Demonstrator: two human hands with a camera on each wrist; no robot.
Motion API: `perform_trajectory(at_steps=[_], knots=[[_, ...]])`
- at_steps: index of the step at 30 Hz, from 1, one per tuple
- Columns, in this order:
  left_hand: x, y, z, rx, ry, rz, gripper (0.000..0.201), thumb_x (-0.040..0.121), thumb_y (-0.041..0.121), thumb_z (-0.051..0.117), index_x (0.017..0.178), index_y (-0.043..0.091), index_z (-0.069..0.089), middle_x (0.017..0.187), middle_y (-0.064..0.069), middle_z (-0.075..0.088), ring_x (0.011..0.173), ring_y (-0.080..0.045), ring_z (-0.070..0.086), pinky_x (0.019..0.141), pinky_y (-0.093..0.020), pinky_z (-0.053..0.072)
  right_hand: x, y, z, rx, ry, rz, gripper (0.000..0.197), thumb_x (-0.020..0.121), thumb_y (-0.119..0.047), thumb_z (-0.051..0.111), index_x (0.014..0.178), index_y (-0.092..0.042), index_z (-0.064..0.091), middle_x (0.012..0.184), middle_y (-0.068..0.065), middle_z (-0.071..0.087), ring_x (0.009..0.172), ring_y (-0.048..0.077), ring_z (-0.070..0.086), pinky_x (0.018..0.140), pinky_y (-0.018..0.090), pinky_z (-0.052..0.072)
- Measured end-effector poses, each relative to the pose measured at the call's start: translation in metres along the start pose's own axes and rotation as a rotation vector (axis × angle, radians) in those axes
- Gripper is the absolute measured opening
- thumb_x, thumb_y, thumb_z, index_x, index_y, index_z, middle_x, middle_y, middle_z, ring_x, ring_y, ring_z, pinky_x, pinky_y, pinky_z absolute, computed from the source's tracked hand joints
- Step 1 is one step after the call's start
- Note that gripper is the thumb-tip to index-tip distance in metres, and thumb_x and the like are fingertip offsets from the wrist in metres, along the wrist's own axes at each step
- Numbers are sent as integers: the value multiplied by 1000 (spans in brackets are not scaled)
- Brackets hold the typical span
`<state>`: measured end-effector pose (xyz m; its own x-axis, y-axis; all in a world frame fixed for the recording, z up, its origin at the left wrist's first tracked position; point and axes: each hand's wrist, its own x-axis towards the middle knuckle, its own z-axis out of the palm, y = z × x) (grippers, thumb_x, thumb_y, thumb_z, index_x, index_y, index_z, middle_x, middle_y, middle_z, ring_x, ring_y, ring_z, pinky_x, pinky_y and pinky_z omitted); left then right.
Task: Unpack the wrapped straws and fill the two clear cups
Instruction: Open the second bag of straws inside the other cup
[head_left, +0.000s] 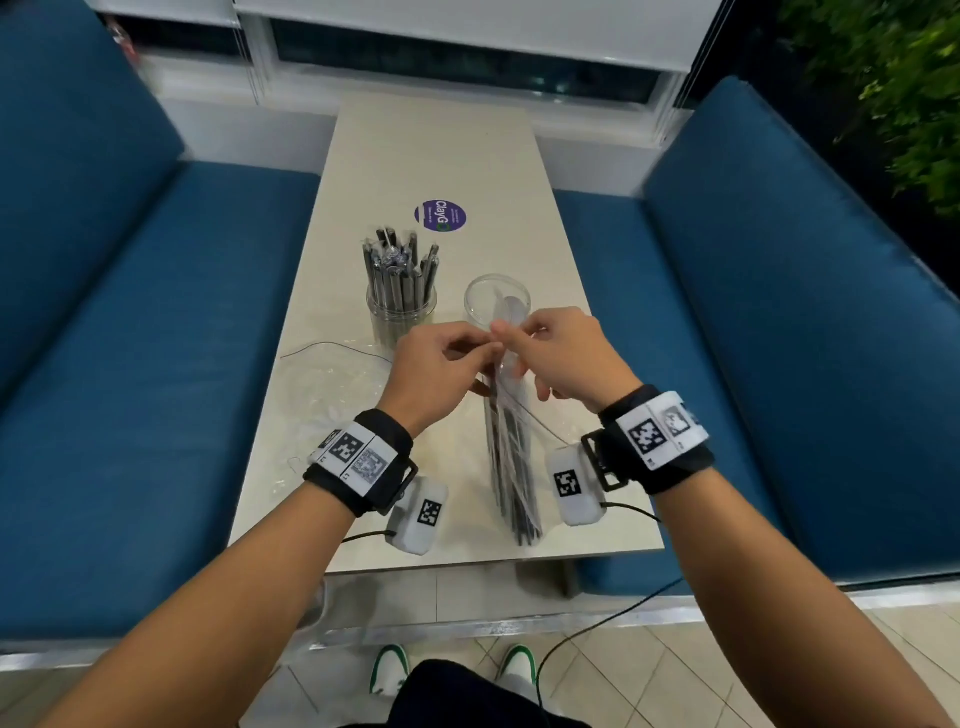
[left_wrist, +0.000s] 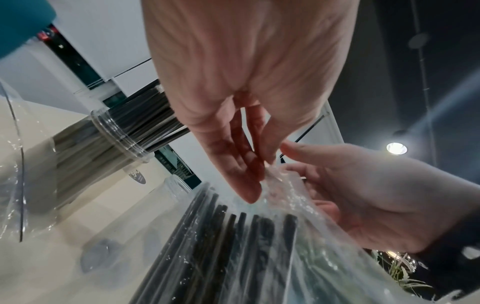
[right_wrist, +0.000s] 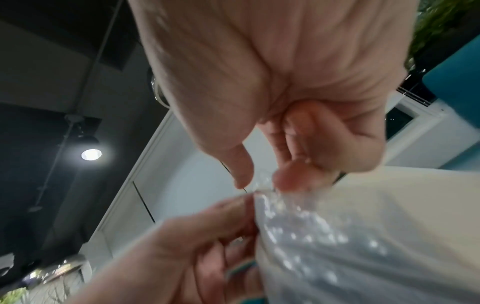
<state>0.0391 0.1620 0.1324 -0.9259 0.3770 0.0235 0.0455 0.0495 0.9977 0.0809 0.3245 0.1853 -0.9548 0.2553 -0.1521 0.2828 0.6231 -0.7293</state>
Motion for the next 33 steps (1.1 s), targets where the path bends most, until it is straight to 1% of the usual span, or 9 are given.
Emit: perform_trajectory(at_steps=[3, 7, 11, 17, 20, 23, 26, 28, 33], knots=[[0, -1, 3, -14, 21, -18, 12, 99, 1, 69, 93, 5, 78, 82, -11, 74, 76, -26, 75, 67, -45, 68, 4, 4, 13, 25, 84, -68, 29, 101, -35, 65, 90, -9, 68, 78, 13, 76, 35, 4, 53, 38, 19, 42], [0, -5, 7, -144, 65, -145, 15, 102, 5, 66, 88, 6, 71, 104, -31, 70, 87, -28, 73, 64, -41, 66, 7, 16, 25, 124, 136, -41, 22, 102, -22, 63, 88, -6, 66, 74, 14, 74, 54, 19, 61, 53, 31, 51], [-1, -6, 19, -268, 81, -231, 22, 105, 6, 60, 84, 10, 62, 94, -15, 72, 82, -23, 72, 59, -34, 61, 1, 18, 31, 380, 117, 93, 22, 104, -15, 57, 86, -5, 65, 65, 10, 69, 44, 19, 57, 40, 24, 41], [-3, -2, 17, -466, 32, -311, 28, 110, 3, 45, 84, 12, 51, 90, -13, 76, 84, -22, 76, 64, -40, 64, 5, 31, 24, 647, 211, 226, 23, 95, -5, 38, 77, -7, 52, 75, 23, 60, 42, 21, 51, 44, 27, 38], [-3, -2, 20, -389, 73, -306, 25, 109, 6, 49, 86, 12, 55, 88, -11, 73, 81, -21, 74, 66, -42, 64, 1, 37, 19, 528, 81, 160, 31, 106, -26, 49, 82, -10, 57, 74, 13, 64, 54, 20, 52, 47, 28, 40], [-2, -4, 26, -338, 143, -297, 21, 108, 8, 54, 88, 10, 59, 84, -8, 71, 77, -18, 73, 69, -39, 62, -7, 38, 20, 301, -19, 102, 45, 96, -54, 66, 89, -9, 65, 78, 3, 69, 61, 13, 58, 52, 23, 45], [-5, -5, 28, -386, 152, -303, 6, 102, 10, 65, 102, 5, 65, 93, -11, 72, 85, -21, 73, 77, -36, 61, -9, 43, 23, 252, 23, 12, 21, 94, -28, 72, 83, -12, 65, 82, 11, 70, 68, 15, 58, 62, 30, 47], [-9, -13, 30, -265, 132, -301, 18, 98, 19, 74, 108, 4, 71, 97, -9, 73, 87, -20, 72, 81, -33, 61, -9, 46, 25, 310, 64, 1, 19, 94, -20, 71, 78, -17, 61, 81, 13, 69, 69, 18, 57, 65, 33, 46], [-15, -17, 21, -111, 175, -264, 18, 104, 10, 64, 89, 11, 75, 85, -15, 74, 77, -26, 70, 73, -39, 65, -14, 52, 22, 339, 148, 32, 20, 100, -7, 62, 84, -16, 54, 82, 14, 72, 61, 23, 67, 57, 34, 55]])
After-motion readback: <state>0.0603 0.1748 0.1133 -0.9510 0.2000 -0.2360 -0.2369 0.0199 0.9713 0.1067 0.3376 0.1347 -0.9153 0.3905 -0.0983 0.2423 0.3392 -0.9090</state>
